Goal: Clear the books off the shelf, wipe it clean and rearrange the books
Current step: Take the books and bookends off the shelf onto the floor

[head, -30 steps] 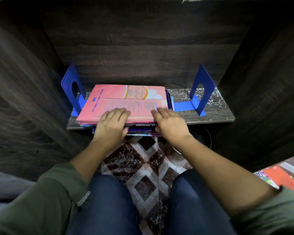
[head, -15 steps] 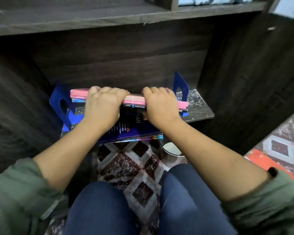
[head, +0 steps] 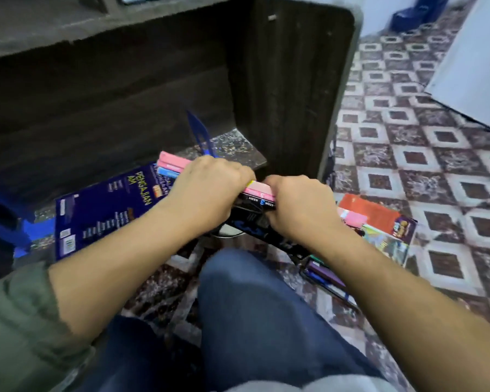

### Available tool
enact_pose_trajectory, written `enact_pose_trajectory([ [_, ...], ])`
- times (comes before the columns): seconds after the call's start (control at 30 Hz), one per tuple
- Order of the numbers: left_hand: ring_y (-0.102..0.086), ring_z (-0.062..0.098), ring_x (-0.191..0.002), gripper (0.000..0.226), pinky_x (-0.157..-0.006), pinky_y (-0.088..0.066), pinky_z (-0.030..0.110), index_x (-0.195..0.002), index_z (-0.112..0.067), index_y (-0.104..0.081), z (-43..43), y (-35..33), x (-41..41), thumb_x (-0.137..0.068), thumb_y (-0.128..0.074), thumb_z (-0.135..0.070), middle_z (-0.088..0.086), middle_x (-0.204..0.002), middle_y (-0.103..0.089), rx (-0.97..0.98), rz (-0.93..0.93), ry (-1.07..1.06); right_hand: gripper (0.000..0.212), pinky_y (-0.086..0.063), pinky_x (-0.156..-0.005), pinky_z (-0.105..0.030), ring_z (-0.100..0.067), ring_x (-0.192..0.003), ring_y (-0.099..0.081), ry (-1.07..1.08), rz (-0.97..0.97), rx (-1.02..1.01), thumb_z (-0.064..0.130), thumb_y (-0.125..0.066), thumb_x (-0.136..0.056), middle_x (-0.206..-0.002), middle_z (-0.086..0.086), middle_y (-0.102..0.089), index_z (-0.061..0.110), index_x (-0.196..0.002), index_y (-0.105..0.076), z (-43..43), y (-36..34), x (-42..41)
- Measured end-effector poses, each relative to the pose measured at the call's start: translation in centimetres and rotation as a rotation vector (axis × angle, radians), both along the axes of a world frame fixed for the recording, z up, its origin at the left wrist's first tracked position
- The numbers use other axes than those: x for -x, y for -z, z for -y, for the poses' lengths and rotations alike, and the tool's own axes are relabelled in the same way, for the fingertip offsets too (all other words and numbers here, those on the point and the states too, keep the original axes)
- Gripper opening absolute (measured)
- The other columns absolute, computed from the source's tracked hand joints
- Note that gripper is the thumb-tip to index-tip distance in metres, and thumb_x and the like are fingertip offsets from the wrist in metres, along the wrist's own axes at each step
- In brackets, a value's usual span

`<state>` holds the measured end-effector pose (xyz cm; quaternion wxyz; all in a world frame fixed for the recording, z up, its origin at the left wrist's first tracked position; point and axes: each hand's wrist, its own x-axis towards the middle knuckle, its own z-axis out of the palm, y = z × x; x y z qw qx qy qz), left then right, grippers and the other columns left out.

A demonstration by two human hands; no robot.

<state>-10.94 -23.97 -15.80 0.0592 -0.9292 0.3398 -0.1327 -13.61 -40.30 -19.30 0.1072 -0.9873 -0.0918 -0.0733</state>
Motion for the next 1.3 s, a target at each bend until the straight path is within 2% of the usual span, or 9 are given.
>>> enact_pose_trajectory([
  [0.2,-0.06,0.023,-0.107,0.029,-0.082,-0.043,0.037,-0.118,-0.026,-0.05,8.4,4.9,0.4,-0.089,-0.055,-0.026,-0.001,-0.113,-0.062,-0.259,-0.169,0.066,0.027,-0.042,-0.067,-0.034,-0.031,-0.093,-0.064,0.103,-0.131,0.018,0.038,-0.06,-0.085,-0.096,-0.003,-0.067,0.029,-0.11,-0.057,8.2,5.0,3.0],
  [0.33,-0.054,0.02,-0.112,0.068,-0.083,-0.039,0.034,-0.13,-0.024,-0.04,12.6,6.2,-1.1,-0.077,-0.068,-0.055,-0.005,-0.12,-0.055,-0.432,-0.24,0.19,0.029,-0.042,-0.067,-0.033,-0.029,-0.095,-0.064,0.209,-0.268,0.028,0.04,-0.059,-0.084,-0.096,-0.002,-0.067,0.029,-0.111,-0.057,12.6,8.7,4.7],
  [0.43,-0.052,0.02,-0.114,0.07,-0.087,-0.039,0.034,-0.128,-0.022,-0.046,15.2,6.1,-3.3,-0.077,-0.055,-0.07,-0.004,-0.12,-0.056,-0.428,-0.117,0.354,0.028,-0.037,-0.065,-0.031,-0.027,-0.094,-0.064,0.274,-0.335,0.05,0.037,-0.058,-0.087,-0.096,0.001,-0.068,0.03,-0.114,-0.058,15.4,10.8,5.7],
  [0.57,-0.054,0.026,-0.112,0.026,-0.107,-0.031,0.048,-0.115,-0.018,-0.058,18.2,6.5,-6.6,-0.093,-0.053,-0.03,0.001,-0.111,-0.062,-0.457,0.146,0.42,0.031,-0.043,-0.065,-0.029,-0.025,-0.093,-0.066,0.367,-0.361,0.09,0.033,-0.058,-0.087,-0.096,0.002,-0.068,0.032,-0.118,-0.057,18.8,12.3,5.4],
  [0.67,-0.054,0.028,-0.105,0.022,-0.114,-0.018,0.056,-0.109,-0.015,-0.059,19.9,7.2,-8.1,-0.094,-0.044,-0.011,0.003,-0.104,-0.062,-0.612,0.188,0.254,0.031,-0.041,-0.066,-0.03,-0.025,-0.093,-0.067,0.425,-0.346,0.154,0.029,-0.059,-0.086,-0.096,0.002,-0.069,0.033,-0.117,-0.059,21.8,12.8,4.4],
  [0.83,-0.053,0.019,-0.093,0.013,-0.085,-0.03,0.036,-0.098,-0.024,-0.063,20.3,9.9,-9.8,-0.093,-0.053,-0.019,-0.008,-0.097,-0.064,-0.821,0.141,0.125,0.026,-0.033,-0.066,-0.029,-0.023,-0.084,-0.067,0.517,-0.233,0.232,0.02,-0.061,-0.084,-0.086,0.003,-0.069,0.031,-0.107,-0.063,25.8,13.5,1.5],
  [1.03,-0.054,0.02,-0.093,0.014,-0.088,-0.032,0.034,-0.09,-0.02,-0.057,20.4,12.2,-10.1,-0.091,-0.047,-0.011,-0.007,-0.091,-0.062,-0.731,0.064,0.157,0.031,-0.036,-0.076,-0.032,-0.023,-0.083,-0.067,0.567,-0.01,0.155,0.011,-0.066,-0.08,-0.089,0.0,-0.072,0.027,-0.106,-0.067,26.1,17.3,-3.6],
  [1.17,-0.042,0.015,-0.069,0.027,-0.074,-0.022,0.033,-0.06,-0.019,-0.03,20.3,12.4,-10.3,-0.078,-0.045,-0.007,-0.009,-0.057,-0.029,-0.794,0.113,0.106,0.049,-0.04,-0.071,-0.034,-0.025,-0.089,-0.069,0.544,0.119,0.039,-0.006,-0.068,-0.069,-0.102,-0.007,-0.073,0.015,-0.113,-0.068,24.4,23.3,-5.7],
  [1.3,-0.031,0.014,-0.056,0.025,-0.066,-0.016,0.032,-0.052,-0.018,-0.02,18.8,12.9,-10.3,-0.063,-0.042,-0.014,-0.003,-0.051,-0.006,-0.9,0.13,0.084,0.054,-0.038,-0.096,-0.04,-0.024,-0.127,-0.048,0.461,-0.293,0.058,0.006,-0.056,-0.088,-0.142,-0.004,-0.051,0.017,-0.14,-0.044,23.5,29.5,-5.5],
])
